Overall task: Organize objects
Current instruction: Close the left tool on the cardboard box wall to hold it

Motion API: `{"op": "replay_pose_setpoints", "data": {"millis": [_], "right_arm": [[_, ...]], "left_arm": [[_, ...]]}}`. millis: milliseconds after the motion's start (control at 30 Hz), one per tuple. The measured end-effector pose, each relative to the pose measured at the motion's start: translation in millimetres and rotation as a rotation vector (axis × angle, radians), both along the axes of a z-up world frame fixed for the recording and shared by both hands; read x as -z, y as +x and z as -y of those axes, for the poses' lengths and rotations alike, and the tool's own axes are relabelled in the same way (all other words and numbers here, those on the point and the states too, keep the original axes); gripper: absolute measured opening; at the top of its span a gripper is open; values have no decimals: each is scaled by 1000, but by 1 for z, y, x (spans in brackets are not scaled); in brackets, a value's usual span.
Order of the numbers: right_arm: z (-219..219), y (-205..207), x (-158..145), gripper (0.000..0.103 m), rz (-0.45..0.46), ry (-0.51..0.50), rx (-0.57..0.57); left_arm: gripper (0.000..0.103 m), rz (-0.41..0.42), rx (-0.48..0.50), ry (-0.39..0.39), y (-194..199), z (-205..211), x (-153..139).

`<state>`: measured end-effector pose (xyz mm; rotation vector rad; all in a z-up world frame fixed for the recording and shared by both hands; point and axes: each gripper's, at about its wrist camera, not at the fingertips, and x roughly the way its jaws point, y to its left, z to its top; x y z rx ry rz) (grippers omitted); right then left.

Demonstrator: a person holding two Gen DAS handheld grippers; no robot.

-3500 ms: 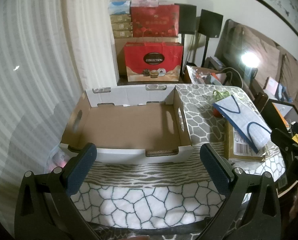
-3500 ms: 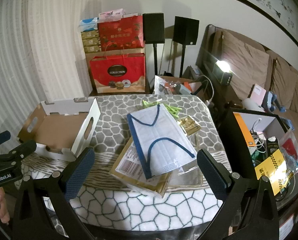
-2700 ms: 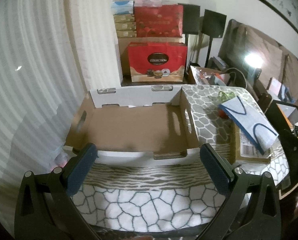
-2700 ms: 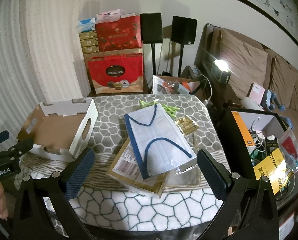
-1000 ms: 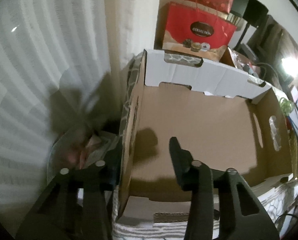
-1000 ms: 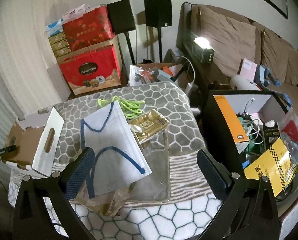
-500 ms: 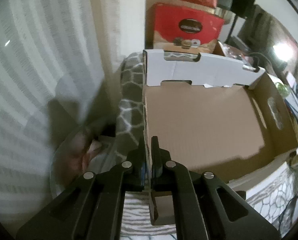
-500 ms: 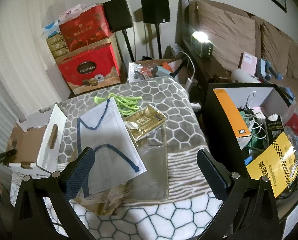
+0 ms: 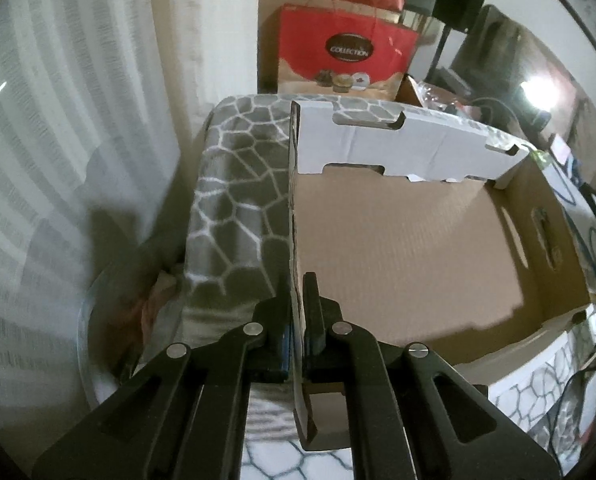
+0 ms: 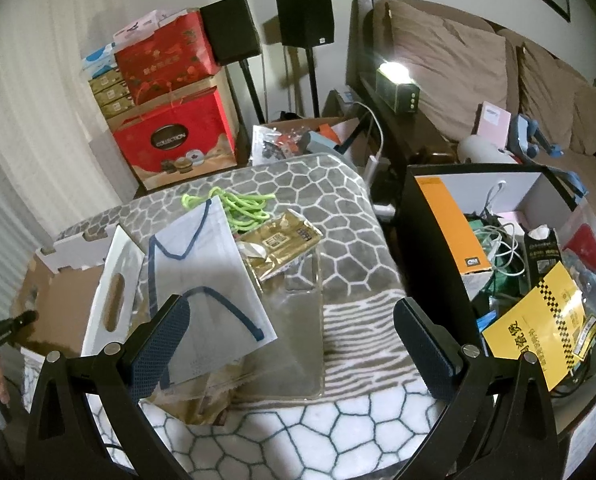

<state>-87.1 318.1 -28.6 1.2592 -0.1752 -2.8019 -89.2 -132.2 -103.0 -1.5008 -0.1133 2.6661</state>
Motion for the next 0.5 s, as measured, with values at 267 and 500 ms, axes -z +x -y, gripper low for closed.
{"op": "replay_pose_setpoints", "data": {"millis": [267,500], "right_arm": [[0,-15,12,103,45,-78,-42],[3,-26,32,102,105,-193,-78]], "left_arm": [[5,-4,-6,39,10,-6,0],[5,0,-48,58,13,-7,1]]}}
